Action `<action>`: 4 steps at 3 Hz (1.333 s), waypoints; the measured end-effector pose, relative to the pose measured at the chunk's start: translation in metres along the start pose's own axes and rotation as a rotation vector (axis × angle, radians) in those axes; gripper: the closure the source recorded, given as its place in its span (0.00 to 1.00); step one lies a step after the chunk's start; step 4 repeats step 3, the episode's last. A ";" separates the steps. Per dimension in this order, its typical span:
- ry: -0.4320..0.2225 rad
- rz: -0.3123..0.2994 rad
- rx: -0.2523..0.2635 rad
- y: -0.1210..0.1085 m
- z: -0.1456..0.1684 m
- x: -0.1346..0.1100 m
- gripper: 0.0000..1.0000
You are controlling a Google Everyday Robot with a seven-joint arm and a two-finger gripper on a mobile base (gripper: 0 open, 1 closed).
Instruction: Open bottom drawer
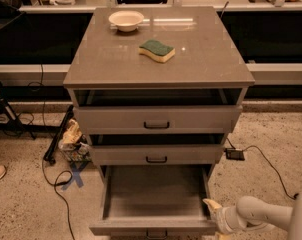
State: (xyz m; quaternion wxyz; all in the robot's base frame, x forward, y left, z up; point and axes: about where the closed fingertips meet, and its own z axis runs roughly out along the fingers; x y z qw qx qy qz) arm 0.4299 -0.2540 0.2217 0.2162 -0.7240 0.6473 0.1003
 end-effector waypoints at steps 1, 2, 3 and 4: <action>0.012 -0.040 0.086 -0.023 -0.069 -0.003 0.00; 0.026 -0.054 0.190 -0.055 -0.139 -0.001 0.00; 0.026 -0.054 0.190 -0.055 -0.139 -0.001 0.00; 0.026 -0.054 0.190 -0.055 -0.139 -0.001 0.00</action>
Offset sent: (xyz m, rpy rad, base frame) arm 0.0589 -0.0916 0.2067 -0.0057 -0.3028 -0.0773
